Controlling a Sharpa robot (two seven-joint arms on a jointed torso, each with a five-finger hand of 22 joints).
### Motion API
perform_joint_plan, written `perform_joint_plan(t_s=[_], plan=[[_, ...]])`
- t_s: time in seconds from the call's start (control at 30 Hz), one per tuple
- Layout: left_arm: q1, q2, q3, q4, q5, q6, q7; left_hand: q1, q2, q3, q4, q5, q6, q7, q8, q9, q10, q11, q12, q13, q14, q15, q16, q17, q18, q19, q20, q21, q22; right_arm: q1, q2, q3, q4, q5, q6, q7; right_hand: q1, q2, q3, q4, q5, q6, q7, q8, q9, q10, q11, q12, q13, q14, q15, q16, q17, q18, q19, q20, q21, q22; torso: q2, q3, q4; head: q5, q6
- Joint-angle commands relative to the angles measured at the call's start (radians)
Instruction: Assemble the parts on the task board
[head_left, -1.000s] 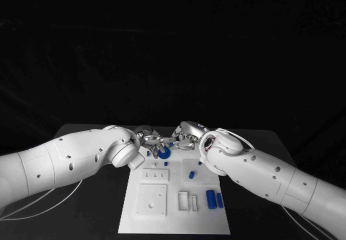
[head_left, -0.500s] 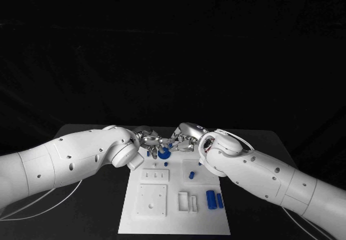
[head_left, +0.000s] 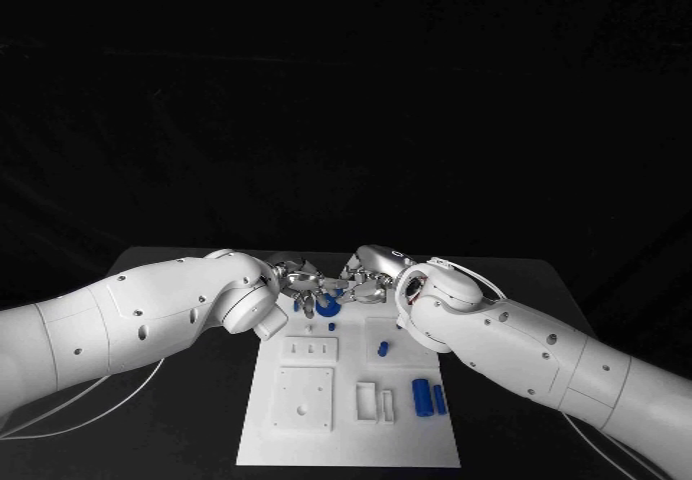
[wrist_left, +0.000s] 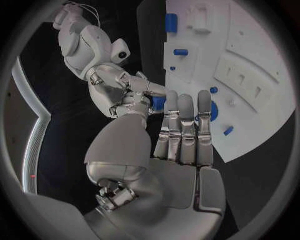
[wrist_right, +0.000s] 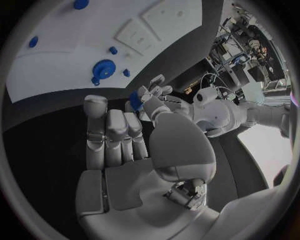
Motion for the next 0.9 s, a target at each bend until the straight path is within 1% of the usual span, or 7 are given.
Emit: perform_joint_plan(t_s=[0.03,0.27,0.4,0.5,0.73,0.9], plan=[[0.001,0.004,0.001,0.004,-0.012,0.04,-0.011,0.013,0.004,-0.001,-0.007,-0.002,0.008,-0.001,-0.004,-0.002,0.003,-0.007,0.002,-0.001,-0.001,-0.005,0.004,-0.001,0.005,-0.002,-0.003,-0.003,0.001,0.0,0.005,-0.001,0.0,-0.011,0.012,0.001,-0.001,0.009,-0.003,0.005,0.006,0.036,-0.02,0.003,0.005,-0.004,0.0,-0.004,0.0,0.004,-0.002,-0.005,0.001,0.004,0.049,-0.006,0.002,0.063,0.0,0.0004,0.0002,0.0,-0.001],[0.001,0.004,0.001,0.004,-0.014,0.047,-0.014,0.019,0.01,-0.003,-0.013,0.0,0.009,-0.001,-0.007,-0.006,0.003,-0.007,0.002,-0.001,0.0,-0.005,0.004,-0.001,0.005,-0.001,-0.003,-0.004,0.002,0.0,0.007,-0.001,-0.002,-0.011,0.014,0.002,-0.001,0.009,-0.003,0.005,0.006,0.036,-0.02,0.003,0.005,-0.004,0.0,-0.004,0.0,0.004,-0.002,-0.005,0.001,0.004,0.049,-0.006,0.002,0.063,0.001,0.0005,-0.0018,0.002,-0.002],[0.001,0.005,0.001,0.002,-0.014,0.047,-0.015,0.023,0.027,-0.011,-0.023,0.003,0.011,-0.002,-0.009,-0.01,0.004,-0.008,0.002,-0.001,0.0,-0.005,0.004,0.0,0.005,0.0,-0.003,-0.005,0.003,0.0,0.008,-0.001,-0.002,-0.011,0.017,0.002,-0.002,0.009,-0.004,0.007,0.008,0.035,-0.02,0.003,0.005,-0.004,-0.001,-0.004,0.0,0.004,-0.002,-0.006,0.001,0.004,0.049,-0.006,0.001,0.063,0.0,0.0007,-0.0016,0.002,-0.001],[0.001,0.006,0.001,0.001,-0.013,0.047,-0.014,0.021,0.031,-0.011,-0.023,0.004,0.012,-0.003,-0.009,-0.011,0.004,-0.008,0.002,-0.001,0.001,-0.005,0.005,0.0,0.005,0.0,-0.004,-0.005,0.003,0.0,0.008,-0.002,-0.003,-0.011,0.019,0.002,-0.002,0.009,-0.004,0.007,0.008,0.035,-0.02,0.003,0.005,-0.004,-0.001,-0.004,0.0,0.004,-0.002,-0.006,0.001,0.004,0.049,-0.006,0.001,0.063,0.0,0.0009,-0.0017,0.001,-0.002],[0.001,0.006,0.001,-0.003,-0.007,0.04,-0.01,0.031,0.066,-0.008,-0.034,0.011,0.014,-0.006,-0.009,-0.014,0.005,-0.01,0.0,-0.001,0.002,-0.007,0.006,0.002,0.004,0.001,-0.005,-0.005,0.005,0.0,0.01,-0.005,-0.004,-0.011,0.024,0.003,-0.002,0.009,-0.005,0.008,0.009,0.036,-0.02,0.004,0.005,-0.004,-0.001,-0.003,0.0,0.004,-0.002,-0.006,0.001,0.004,0.049,-0.006,0.003,0.063,0.0,0.0006,-0.0012,0.0,-0.003],[0.001,0.008,0.001,-0.008,-0.005,0.04,-0.008,0.038,0.084,-0.005,-0.048,0.014,0.012,-0.007,-0.01,-0.015,0.006,-0.011,-0.001,-0.002,0.001,-0.007,0.005,0.002,0.004,0.001,-0.006,-0.006,0.006,0.0,0.01,-0.007,-0.002,-0.01,0.025,0.003,-0.002,0.009,-0.005,0.008,0.009,0.036,-0.02,0.004,0.005,-0.004,-0.001,-0.003,0.0,0.004,-0.002,-0.006,0.001,0.004,0.049,-0.006,0.003,0.063,0.001,0.001,-0.0013,0.0,-0.003]])
